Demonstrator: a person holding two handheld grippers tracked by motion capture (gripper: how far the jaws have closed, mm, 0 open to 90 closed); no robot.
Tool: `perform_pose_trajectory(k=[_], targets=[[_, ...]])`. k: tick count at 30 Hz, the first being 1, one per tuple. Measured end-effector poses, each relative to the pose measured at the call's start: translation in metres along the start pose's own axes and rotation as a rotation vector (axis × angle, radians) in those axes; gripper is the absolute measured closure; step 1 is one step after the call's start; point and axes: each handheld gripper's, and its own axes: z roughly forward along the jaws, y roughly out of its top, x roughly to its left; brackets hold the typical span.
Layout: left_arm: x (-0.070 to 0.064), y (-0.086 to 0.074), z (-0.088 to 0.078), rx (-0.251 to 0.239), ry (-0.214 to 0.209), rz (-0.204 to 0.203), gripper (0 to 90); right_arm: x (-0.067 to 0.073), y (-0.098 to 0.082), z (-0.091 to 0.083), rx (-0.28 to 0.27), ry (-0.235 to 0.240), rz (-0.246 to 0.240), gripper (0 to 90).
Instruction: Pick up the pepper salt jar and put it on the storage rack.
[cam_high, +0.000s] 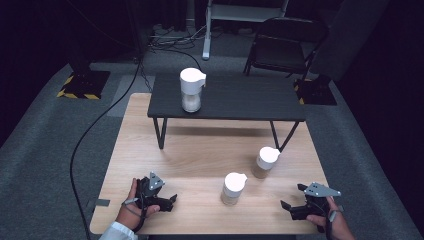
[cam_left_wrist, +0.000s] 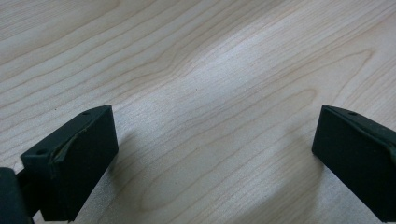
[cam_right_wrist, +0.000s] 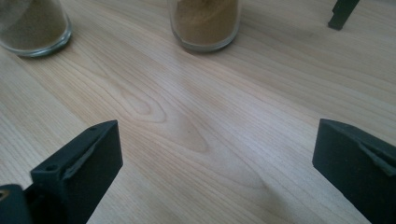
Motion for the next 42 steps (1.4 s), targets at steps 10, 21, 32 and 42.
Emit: perform_pose_trajectory(k=[10,21,32,42], targets=[[0.0,0.0,0.0,0.0,0.001,0.0,0.2,0.004,0.001,-0.005,-0.049,0.024,-0.018,1.3],[0.0,0.0,0.0,0.0,0.001,-0.001,0.2,0.015,0.006,0.001,-0.075,0.06,-0.072,1.4],[0.0,0.0,0.0,0.0,0.001,0.0,0.2,0.02,0.008,0.01,-0.11,0.129,-0.087,1.6],[0.0,0.0,0.0,0.0,0.001,-0.001,0.2,0.027,0.018,0.019,-0.128,0.177,-0.118,1.6]])
